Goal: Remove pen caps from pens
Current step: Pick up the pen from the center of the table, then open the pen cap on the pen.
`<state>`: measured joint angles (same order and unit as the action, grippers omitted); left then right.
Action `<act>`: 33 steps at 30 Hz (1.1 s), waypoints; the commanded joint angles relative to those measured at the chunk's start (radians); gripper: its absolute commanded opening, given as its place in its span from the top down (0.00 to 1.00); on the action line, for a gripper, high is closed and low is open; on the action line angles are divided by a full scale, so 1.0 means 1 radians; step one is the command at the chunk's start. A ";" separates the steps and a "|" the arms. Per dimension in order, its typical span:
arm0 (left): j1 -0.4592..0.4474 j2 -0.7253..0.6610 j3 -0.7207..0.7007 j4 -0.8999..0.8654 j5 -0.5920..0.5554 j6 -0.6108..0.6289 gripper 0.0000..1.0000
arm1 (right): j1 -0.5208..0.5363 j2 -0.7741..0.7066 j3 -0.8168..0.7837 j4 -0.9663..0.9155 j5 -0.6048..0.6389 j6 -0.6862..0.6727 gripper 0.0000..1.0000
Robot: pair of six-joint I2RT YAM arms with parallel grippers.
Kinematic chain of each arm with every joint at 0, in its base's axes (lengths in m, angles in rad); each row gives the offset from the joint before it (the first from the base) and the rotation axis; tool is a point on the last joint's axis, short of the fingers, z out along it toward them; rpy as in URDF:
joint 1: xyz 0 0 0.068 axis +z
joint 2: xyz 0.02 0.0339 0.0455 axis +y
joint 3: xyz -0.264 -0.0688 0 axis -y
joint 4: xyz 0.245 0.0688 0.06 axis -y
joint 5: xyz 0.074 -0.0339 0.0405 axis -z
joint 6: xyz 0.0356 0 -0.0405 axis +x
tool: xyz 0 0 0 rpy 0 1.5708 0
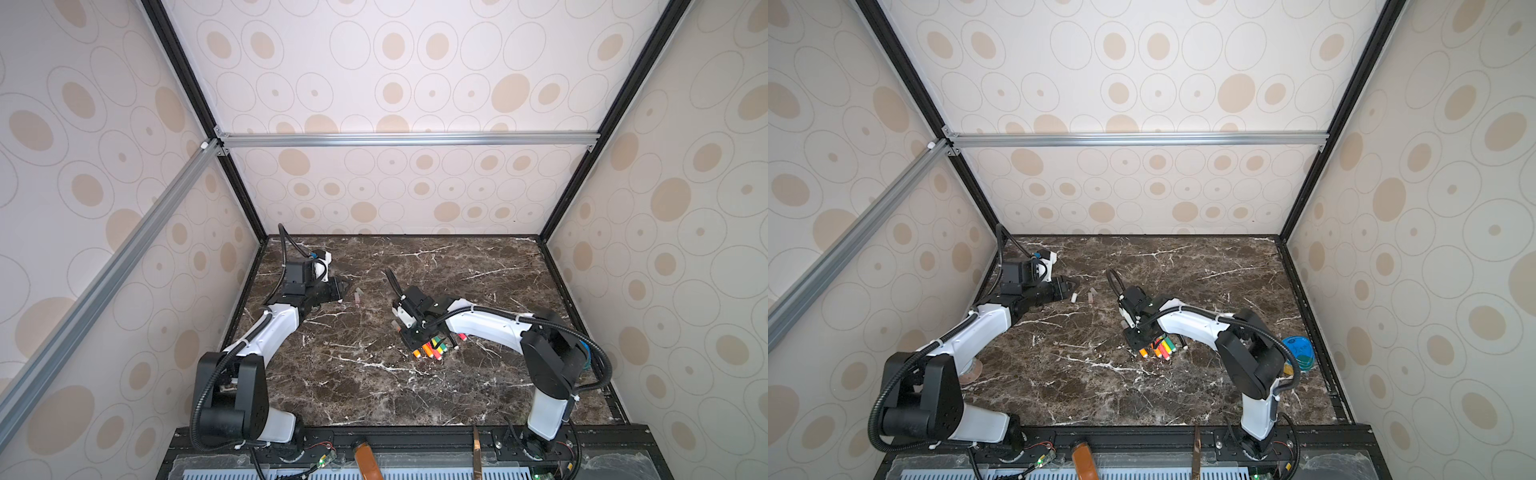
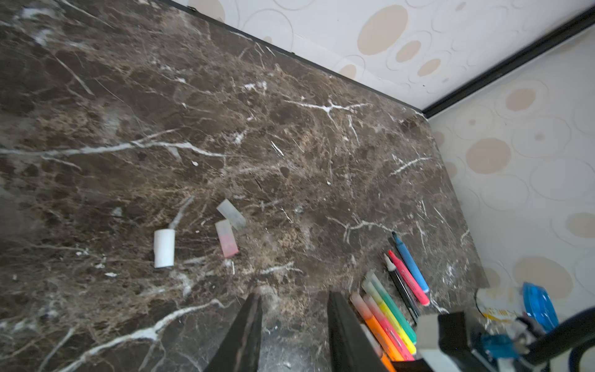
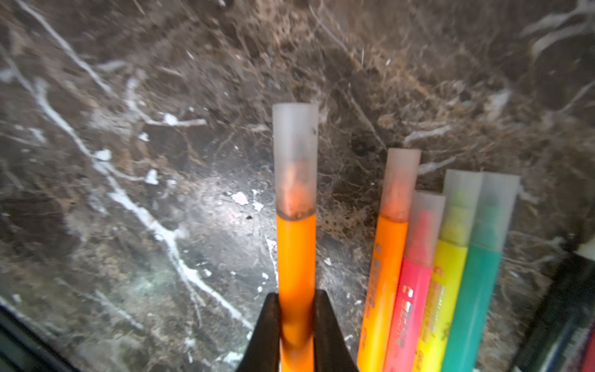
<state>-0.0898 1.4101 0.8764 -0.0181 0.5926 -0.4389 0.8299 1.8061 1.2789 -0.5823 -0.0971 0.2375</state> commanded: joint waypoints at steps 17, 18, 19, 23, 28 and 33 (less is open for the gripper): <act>-0.215 0.037 -0.071 0.257 0.161 -0.157 0.63 | -0.007 -0.157 -0.015 0.177 -0.046 0.031 1.00; -0.221 0.042 -0.065 0.255 0.161 -0.154 0.62 | -0.007 -0.158 -0.015 0.182 -0.046 0.031 1.00; -0.223 0.046 -0.063 0.253 0.159 -0.153 0.62 | -0.006 -0.157 -0.014 0.183 -0.046 0.031 1.00; -0.230 0.058 -0.062 0.269 0.160 -0.163 0.61 | -0.007 -0.152 -0.007 0.187 -0.050 0.030 1.00; -0.243 0.070 -0.068 0.351 0.208 -0.212 0.61 | -0.007 -0.143 -0.003 0.196 -0.046 0.028 1.00; -0.254 0.081 -0.059 0.356 0.211 -0.218 0.62 | -0.007 -0.133 0.003 0.202 -0.044 0.027 1.00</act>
<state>-0.3344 1.4860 0.7822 0.2955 0.7799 -0.6353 0.8234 1.6733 1.2709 -0.3950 -0.1459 0.2649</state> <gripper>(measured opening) 0.380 0.153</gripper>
